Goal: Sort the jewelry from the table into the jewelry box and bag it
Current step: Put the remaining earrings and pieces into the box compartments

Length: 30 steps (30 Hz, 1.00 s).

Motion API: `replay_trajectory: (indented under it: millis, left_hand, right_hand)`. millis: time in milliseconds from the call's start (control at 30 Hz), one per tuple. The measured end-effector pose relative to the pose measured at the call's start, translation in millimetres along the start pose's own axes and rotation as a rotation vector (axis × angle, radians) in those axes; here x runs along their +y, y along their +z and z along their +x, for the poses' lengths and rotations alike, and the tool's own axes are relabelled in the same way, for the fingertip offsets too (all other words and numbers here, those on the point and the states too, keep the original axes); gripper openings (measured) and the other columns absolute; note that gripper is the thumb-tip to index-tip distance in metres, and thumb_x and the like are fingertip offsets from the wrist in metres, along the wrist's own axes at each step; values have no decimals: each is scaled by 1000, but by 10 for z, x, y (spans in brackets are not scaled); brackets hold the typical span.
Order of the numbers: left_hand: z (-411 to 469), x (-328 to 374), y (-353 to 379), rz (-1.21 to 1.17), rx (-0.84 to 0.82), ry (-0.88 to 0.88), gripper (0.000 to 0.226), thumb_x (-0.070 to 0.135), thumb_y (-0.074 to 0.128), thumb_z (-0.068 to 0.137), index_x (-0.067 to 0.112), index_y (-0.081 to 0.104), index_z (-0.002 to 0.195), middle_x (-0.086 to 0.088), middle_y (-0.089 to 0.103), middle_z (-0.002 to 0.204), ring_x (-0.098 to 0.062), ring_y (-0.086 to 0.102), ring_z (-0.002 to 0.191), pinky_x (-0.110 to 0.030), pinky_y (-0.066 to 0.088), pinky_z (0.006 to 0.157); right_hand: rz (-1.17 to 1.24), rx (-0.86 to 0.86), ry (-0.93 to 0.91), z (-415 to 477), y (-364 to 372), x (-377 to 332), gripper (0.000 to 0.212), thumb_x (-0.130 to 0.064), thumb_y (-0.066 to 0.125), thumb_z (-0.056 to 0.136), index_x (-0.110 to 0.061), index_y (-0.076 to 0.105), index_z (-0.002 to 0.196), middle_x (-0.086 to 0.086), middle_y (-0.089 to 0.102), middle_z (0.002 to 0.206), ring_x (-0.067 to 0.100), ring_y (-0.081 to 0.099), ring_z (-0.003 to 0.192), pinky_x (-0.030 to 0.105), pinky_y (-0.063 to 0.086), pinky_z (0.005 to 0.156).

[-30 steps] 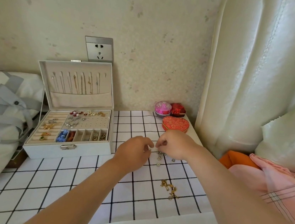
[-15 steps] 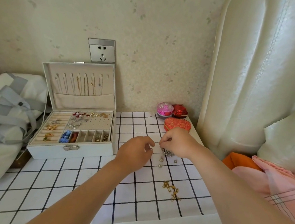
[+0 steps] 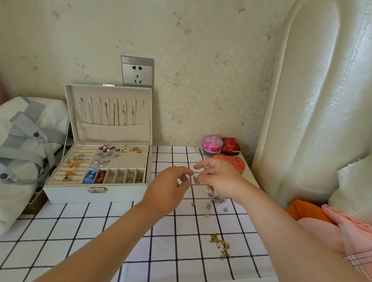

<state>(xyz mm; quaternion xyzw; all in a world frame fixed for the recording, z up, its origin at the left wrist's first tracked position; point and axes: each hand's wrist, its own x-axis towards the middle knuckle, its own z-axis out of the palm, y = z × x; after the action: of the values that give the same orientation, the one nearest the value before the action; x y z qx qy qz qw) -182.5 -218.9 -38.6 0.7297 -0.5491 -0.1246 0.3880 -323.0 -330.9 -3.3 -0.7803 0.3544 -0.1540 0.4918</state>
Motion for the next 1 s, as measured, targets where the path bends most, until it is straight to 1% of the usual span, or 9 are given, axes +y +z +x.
replay_trajectory:
  millis: [167, 267, 400, 500, 633, 733, 833, 933, 1000]
  left_hand:
    - [-21, -51, -320, -176, 34, 6, 14, 21, 66, 92, 35, 69, 91, 11, 67, 88, 0, 56, 72, -13, 45, 68]
    - [-39, -127, -552, -227, 91, -47, 7, 24, 68, 90, 31, 71, 90, 9, 70, 85, -3, 57, 70, -23, 51, 71]
    - [-101, -305, -862, -199, 139, -79, 3, 32, 72, 87, 30, 71, 89, 12, 65, 75, 2, 53, 64, -13, 44, 62]
    - [-163, -484, -1084, -252, 116, -100, 2, 30, 73, 87, 30, 74, 88, 12, 68, 76, 2, 57, 66, -16, 45, 66]
    - [-270, -723, -1355, -297, 74, -150, 14, 18, 72, 88, 30, 76, 94, 14, 71, 76, 3, 62, 68, -15, 49, 66]
    - [-280, -967, -1538, -229, 102, -183, 18, 18, 75, 86, 34, 71, 94, 10, 72, 80, -5, 65, 75, -26, 56, 77]
    - [-270, -1156, -1702, -193, 105, -229, 13, 18, 76, 85, 30, 70, 86, 7, 72, 82, -11, 68, 78, -27, 57, 76]
    - [-212, -1200, -1812, -165, 102, -185, 14, 20, 77, 84, 32, 72, 85, 11, 72, 84, -6, 69, 83, -21, 56, 76]
    - [-151, -1176, -1860, -224, 134, -136, 14, 19, 78, 83, 32, 75, 86, 13, 74, 86, -4, 69, 85, -23, 55, 82]
  right_hand:
    - [55, -34, -1, 38, 195, -317, 23, -12, 67, 91, -22, 65, 112, 1, 77, 92, 11, 54, 55, 20, 37, 50]
    - [136, -31, 31, 113, 382, -503, 15, -18, 67, 93, -19, 70, 108, 3, 77, 93, 12, 52, 59, 21, 34, 50]
    - [237, -88, 45, 214, 660, -690, 16, -25, 74, 89, -18, 75, 103, 4, 77, 92, 11, 52, 58, 21, 33, 48]
    - [183, -109, 23, 289, 863, -808, 13, -20, 80, 83, -20, 79, 96, 1, 70, 76, 8, 49, 54, 20, 31, 47]
    - [137, -122, 17, 399, 1104, -959, 13, -14, 79, 84, -17, 78, 96, 1, 69, 74, 7, 50, 51, 20, 34, 47]
    - [106, -85, 15, 526, 1261, -1054, 13, -11, 79, 83, -16, 79, 95, -3, 73, 76, 8, 50, 48, 18, 39, 44]
    - [13, 11, -32, 719, 1352, -1075, 9, -10, 79, 83, -17, 80, 89, -3, 75, 83, -3, 55, 46, 15, 44, 51]
    - [-130, 56, -115, 881, 1386, -1059, 11, -13, 77, 85, -24, 79, 84, -13, 72, 80, -11, 61, 63, 8, 43, 60]
    - [-238, 61, -152, 953, 1408, -1061, 10, -13, 77, 85, -23, 78, 86, -15, 71, 82, -9, 62, 73, 2, 42, 61]
